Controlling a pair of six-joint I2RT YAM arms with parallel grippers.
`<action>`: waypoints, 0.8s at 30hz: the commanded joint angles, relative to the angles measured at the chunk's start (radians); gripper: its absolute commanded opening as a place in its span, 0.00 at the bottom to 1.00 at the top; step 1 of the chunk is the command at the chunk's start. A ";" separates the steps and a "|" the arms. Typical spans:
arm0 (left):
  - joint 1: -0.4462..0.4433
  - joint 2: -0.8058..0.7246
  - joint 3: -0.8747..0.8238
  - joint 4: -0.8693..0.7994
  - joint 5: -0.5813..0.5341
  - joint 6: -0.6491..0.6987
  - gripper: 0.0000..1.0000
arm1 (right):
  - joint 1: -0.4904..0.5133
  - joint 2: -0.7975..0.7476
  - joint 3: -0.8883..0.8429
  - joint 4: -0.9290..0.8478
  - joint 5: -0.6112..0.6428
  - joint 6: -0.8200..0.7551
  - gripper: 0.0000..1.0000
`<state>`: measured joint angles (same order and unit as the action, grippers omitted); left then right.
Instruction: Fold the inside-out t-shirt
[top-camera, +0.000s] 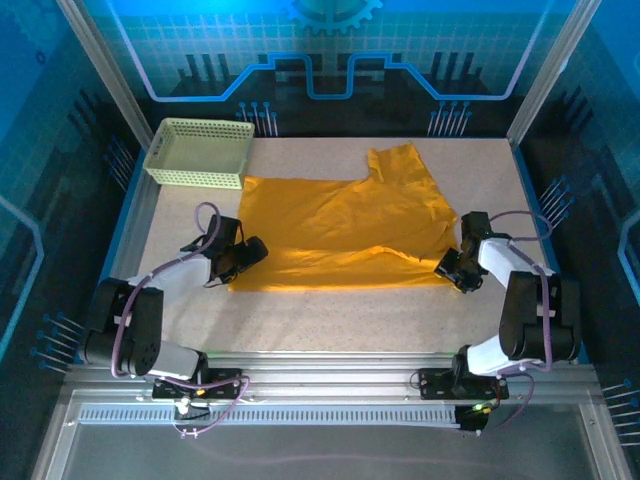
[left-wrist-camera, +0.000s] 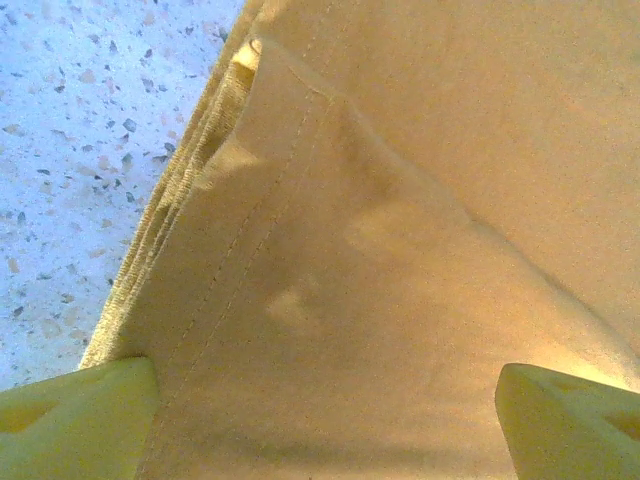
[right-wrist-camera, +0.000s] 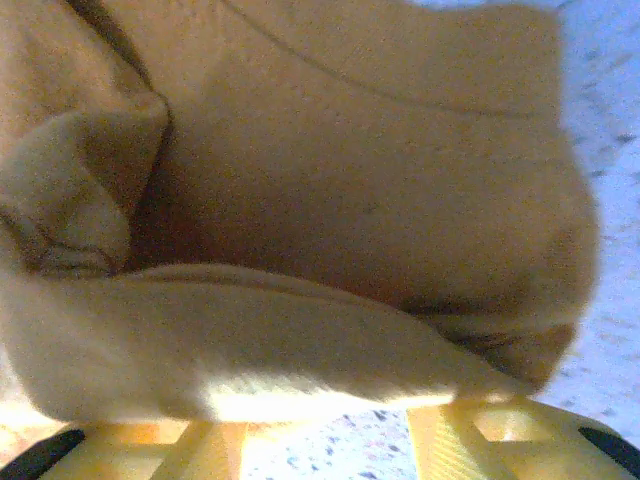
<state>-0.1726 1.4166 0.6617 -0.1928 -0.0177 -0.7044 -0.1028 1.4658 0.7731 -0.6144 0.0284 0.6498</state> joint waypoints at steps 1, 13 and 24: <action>0.003 -0.061 0.067 -0.050 0.014 0.031 0.89 | 0.038 -0.094 0.090 -0.094 0.120 -0.042 0.48; -0.153 0.179 0.309 -0.028 0.044 -0.004 0.90 | 0.283 0.128 0.331 0.001 -0.005 -0.055 0.59; -0.184 0.278 0.229 0.009 0.068 -0.042 0.90 | 0.194 0.295 0.281 0.015 0.012 0.017 0.58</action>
<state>-0.3370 1.6901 0.9291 -0.1932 0.0242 -0.7166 0.1448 1.7489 1.0908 -0.5945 0.0257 0.6270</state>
